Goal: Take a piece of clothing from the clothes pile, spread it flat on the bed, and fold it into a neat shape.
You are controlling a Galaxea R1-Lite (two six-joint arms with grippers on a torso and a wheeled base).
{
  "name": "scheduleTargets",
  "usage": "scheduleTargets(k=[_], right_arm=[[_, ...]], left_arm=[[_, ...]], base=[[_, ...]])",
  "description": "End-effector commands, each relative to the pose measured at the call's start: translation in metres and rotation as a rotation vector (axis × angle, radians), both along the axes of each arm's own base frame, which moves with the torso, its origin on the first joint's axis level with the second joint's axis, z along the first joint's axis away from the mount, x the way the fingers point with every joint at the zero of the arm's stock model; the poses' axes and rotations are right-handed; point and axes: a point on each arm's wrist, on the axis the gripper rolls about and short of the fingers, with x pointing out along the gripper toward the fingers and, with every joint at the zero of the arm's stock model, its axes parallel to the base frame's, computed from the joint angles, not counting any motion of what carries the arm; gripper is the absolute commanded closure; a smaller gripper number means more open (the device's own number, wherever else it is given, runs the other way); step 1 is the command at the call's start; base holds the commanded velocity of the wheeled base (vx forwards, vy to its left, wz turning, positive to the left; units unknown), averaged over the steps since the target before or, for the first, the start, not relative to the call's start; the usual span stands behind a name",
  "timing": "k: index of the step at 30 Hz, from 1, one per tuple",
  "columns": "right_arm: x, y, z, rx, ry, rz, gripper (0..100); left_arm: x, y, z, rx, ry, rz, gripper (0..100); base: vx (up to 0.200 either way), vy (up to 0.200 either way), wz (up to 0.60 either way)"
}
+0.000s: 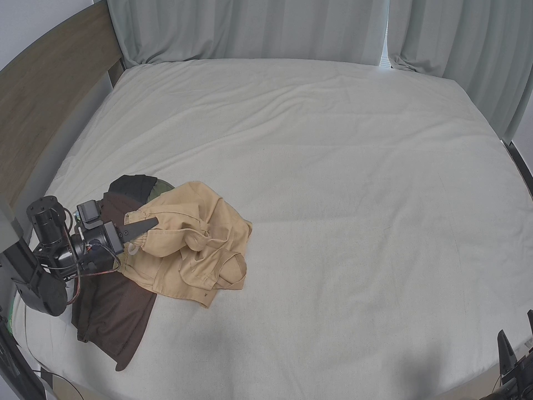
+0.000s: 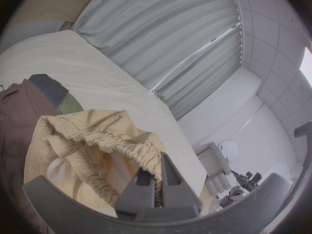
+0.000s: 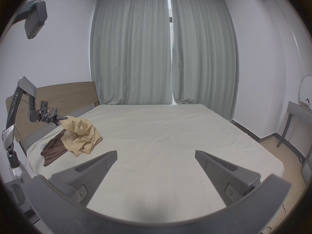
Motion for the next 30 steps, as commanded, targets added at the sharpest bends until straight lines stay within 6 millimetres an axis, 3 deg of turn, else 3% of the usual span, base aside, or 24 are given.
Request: scheduleTargets(k=[1,6,15,21,30], right_arm=[[0.0,0.0,-0.005,0.001,0.003,0.001,0],[0.0,0.0,-0.005,-0.002,0.003,0.001,0],[0.0,0.0,-0.005,-0.002,0.004,0.001,0],[0.0,0.0,-0.005,-0.002,0.003,0.001,0],[0.0,0.0,-0.005,-0.001,0.003,-0.001,0]], left_arm=[[-0.015,-0.003,0.005,-0.005,-0.003,0.005,100],[-0.035,-0.013,0.006,-0.011,0.02,0.026,100],[-0.052,-0.016,0.021,-0.04,-0.004,0.032,100],[-0.067,-0.034,0.044,-0.167,0.031,0.059,100],[-0.072,-0.065,0.047,-0.196,0.028,0.116,100]], base=[[0.0,0.0,0.0],[0.0,0.0,0.0],[0.0,0.0,0.0],[0.0,0.0,0.0],[0.0,0.0,0.0]])
